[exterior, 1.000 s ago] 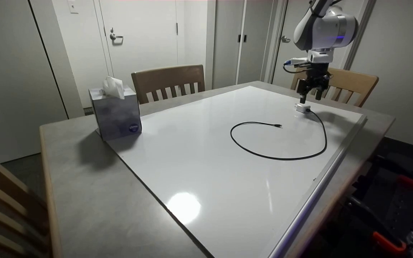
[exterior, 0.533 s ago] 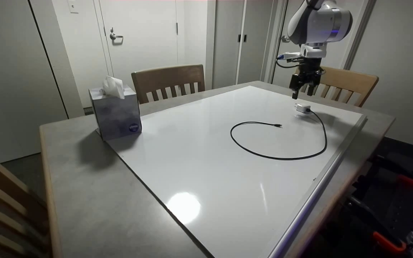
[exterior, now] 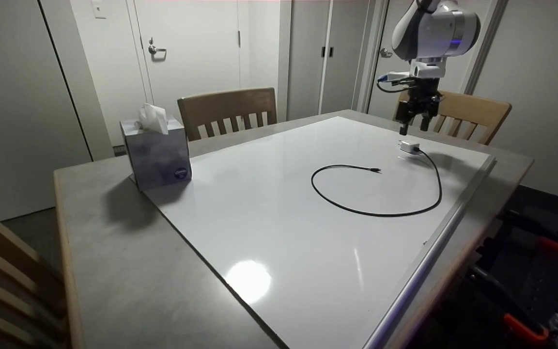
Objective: Wind the charging cable
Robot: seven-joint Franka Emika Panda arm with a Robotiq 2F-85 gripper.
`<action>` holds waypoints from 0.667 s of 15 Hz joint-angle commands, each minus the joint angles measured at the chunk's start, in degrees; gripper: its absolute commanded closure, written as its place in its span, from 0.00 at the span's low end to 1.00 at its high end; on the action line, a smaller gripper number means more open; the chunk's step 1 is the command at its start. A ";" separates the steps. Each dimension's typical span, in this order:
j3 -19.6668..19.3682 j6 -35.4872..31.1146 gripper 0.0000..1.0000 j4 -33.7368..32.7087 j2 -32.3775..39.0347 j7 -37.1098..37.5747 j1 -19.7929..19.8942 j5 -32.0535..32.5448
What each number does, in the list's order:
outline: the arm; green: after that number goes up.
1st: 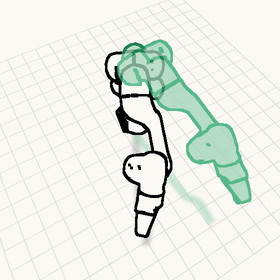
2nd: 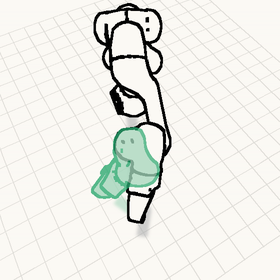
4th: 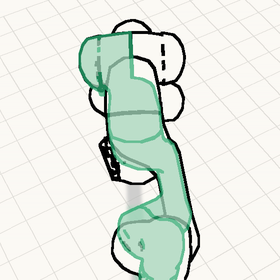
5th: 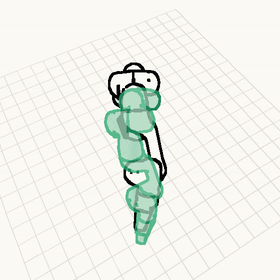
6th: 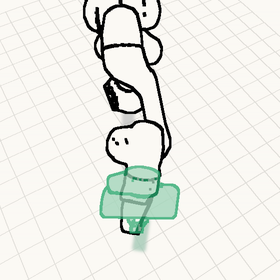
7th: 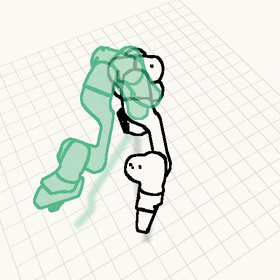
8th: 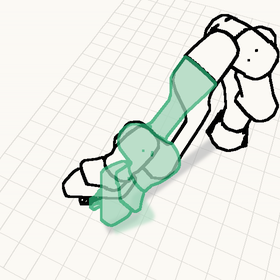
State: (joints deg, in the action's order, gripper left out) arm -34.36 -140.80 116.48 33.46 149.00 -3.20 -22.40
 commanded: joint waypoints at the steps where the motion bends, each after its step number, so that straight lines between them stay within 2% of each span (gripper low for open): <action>1: -0.45 1.27 0.00 1.13 -1.14 0.01 -0.36 -1.42; 5: 0.61 -0.25 0.00 2.33 -1.41 -1.51 1.11 -2.27; 6: 4.70 -1.42 0.00 2.81 -2.86 -0.01 5.24 1.24; 10: 7.29 -3.89 0.00 2.63 -1.51 -0.01 7.73 4.67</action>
State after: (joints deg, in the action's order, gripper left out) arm -29.95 -141.90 117.66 33.22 149.00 1.77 -20.64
